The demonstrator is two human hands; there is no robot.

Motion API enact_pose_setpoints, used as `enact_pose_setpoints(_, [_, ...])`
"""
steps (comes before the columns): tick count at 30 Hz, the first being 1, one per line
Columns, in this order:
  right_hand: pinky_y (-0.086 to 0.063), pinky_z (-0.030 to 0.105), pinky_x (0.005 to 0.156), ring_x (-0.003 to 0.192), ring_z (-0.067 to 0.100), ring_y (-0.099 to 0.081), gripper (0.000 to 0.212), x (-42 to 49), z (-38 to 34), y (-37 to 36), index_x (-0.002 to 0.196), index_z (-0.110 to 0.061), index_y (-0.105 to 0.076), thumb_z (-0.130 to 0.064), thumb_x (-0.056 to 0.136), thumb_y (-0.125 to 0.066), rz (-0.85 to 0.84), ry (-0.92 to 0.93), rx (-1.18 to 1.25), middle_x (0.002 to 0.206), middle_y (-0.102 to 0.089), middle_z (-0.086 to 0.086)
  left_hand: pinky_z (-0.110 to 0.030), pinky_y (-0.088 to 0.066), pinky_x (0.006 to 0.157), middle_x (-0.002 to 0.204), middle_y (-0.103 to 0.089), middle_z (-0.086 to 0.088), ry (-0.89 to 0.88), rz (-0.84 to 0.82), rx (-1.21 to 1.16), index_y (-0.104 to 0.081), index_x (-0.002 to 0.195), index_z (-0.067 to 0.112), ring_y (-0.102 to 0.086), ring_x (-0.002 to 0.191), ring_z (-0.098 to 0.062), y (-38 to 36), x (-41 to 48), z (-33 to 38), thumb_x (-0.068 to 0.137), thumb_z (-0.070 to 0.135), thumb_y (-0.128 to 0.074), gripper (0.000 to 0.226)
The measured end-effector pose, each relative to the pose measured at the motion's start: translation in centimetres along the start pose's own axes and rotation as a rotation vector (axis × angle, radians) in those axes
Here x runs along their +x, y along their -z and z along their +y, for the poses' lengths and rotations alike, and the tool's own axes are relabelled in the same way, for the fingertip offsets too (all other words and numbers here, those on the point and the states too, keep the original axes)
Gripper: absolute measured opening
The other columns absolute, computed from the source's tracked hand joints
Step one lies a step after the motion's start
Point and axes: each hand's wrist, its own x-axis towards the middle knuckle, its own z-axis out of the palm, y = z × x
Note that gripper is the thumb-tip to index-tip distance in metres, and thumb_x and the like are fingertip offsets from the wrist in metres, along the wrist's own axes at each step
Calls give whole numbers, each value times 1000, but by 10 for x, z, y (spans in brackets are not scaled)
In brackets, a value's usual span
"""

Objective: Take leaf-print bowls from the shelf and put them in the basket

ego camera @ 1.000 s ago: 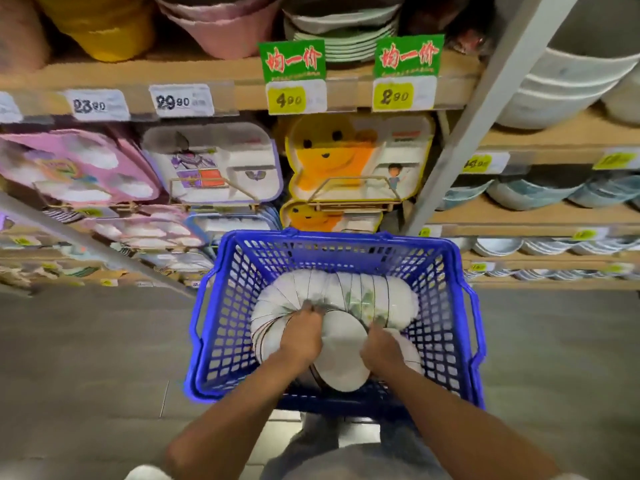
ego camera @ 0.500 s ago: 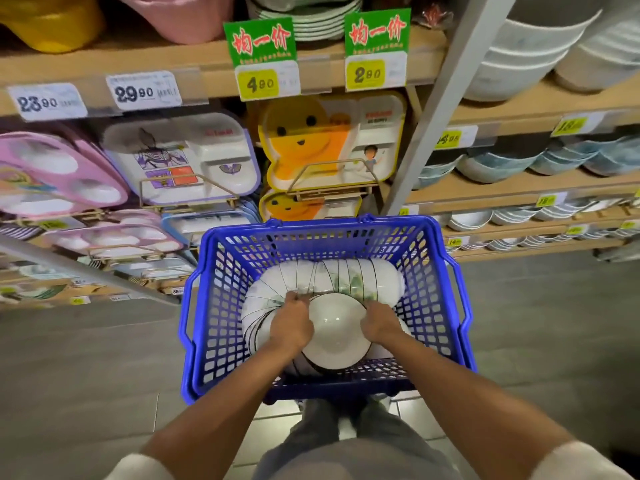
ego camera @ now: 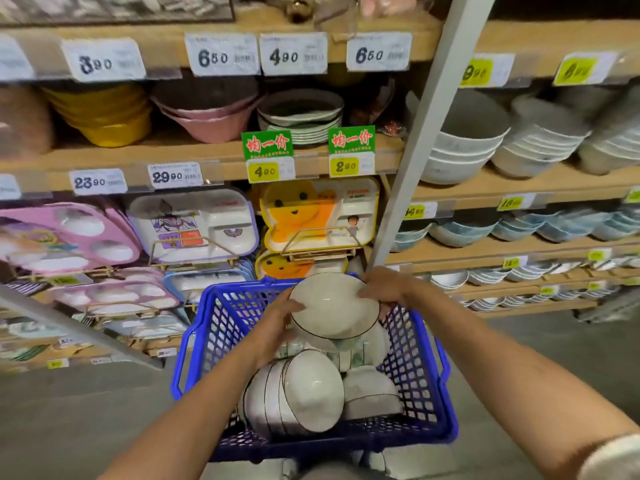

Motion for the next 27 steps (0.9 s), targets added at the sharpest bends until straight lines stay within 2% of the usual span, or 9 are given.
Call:
enact_pose_setpoints(2, [-56, 28, 50, 76, 34, -67, 23, -13, -20, 20, 113, 2, -58, -10, 94, -53, 6, 54, 20, 101, -64, 25, -37, -48, 77, 118, -66, -8, -59, 6, -118, -61, 122, 23, -58, 107, -29, -12, -2, 24, 66, 24, -55, 57])
enact_pose_setpoints(3, [-55, 28, 51, 77, 34, -66, 23, -20, -30, 29, 113, 1, -59, -11, 93, -54, 14, 81, 38, 100, -65, 24, -37, -48, 76, 114, -68, -7, -90, 18, -151, -64, 117, 25, -60, 103, -28, -17, -3, 36, 65, 25, -54, 53])
enact_pose_setpoints(8, [-50, 21, 43, 60, 17, -67, 24, -59, -58, 56, 108, 0, -65, -16, 90, -61, 132, 155, 167, 82, -65, 10, -46, -53, 86, 113, -73, -5, -259, 9, -203, -68, 114, 21, -67, 100, -29, -40, -20, 89, 78, 21, -44, 43])
enact_pose_setpoints(12, [-49, 19, 44, 55, 8, -67, 10, -93, -62, 65, 87, -12, -71, -20, 87, -64, 271, 221, 310, 72, -68, 2, -37, -56, 70, 100, -75, -5, -279, -11, -249, -69, 106, 17, -68, 89, -31, -59, -33, 120, 77, 14, -35, 45])
enact_pose_setpoints(15, [-52, 25, 55, 75, 15, -65, 18, -119, -55, 71, 96, -16, -72, -30, 88, -65, 396, 253, 547, 90, -70, 9, -33, -56, 58, 89, -76, -4, -308, -44, -287, -68, 103, 15, -70, 77, -28, -83, -45, 144, 79, 13, -30, 45])
enact_pose_setpoints(18, [-54, 27, 72, 98, 21, -65, 32, -143, -47, 78, 118, -10, -66, -25, 90, -61, 298, 347, 946, 115, -70, 14, -29, -54, 49, 80, -76, -5, -297, -71, -302, -68, 99, 15, -72, 62, -23, -111, -54, 160, 79, 15, -32, 41])
enact_pose_setpoints(22, [-54, 35, 85, 102, 25, -66, 42, -173, -34, 96, 121, -14, -65, -14, 79, -59, 160, 499, 1291, 116, -70, 11, -26, -54, 47, 73, -75, -5, -318, -107, -290, -67, 89, 13, -70, 55, -20, -161, -62, 171, 79, 14, -33, 36])
enact_pose_setpoints(25, [-48, 42, 94, 106, 33, -60, 47, -192, -10, 119, 122, -15, -65, -8, 77, -51, 215, 512, 1382, 121, -66, 14, -26, -54, 47, 71, -74, -8, -322, -136, -299, -65, 86, 9, -70, 54, -22, -207, -65, 172, 80, 13, -31, 35])
enact_pose_setpoints(27, [-47, 42, 92, 104, 35, -58, 47, -205, 4, 134, 125, -13, -62, -7, 82, -43, 261, 499, 1408, 123, -63, 17, -26, -55, 53, 73, -74, -9, -332, -131, -288, -65, 87, 8, -70, 57, -23, -237, -66, 172, 81, 14, -31, 35])
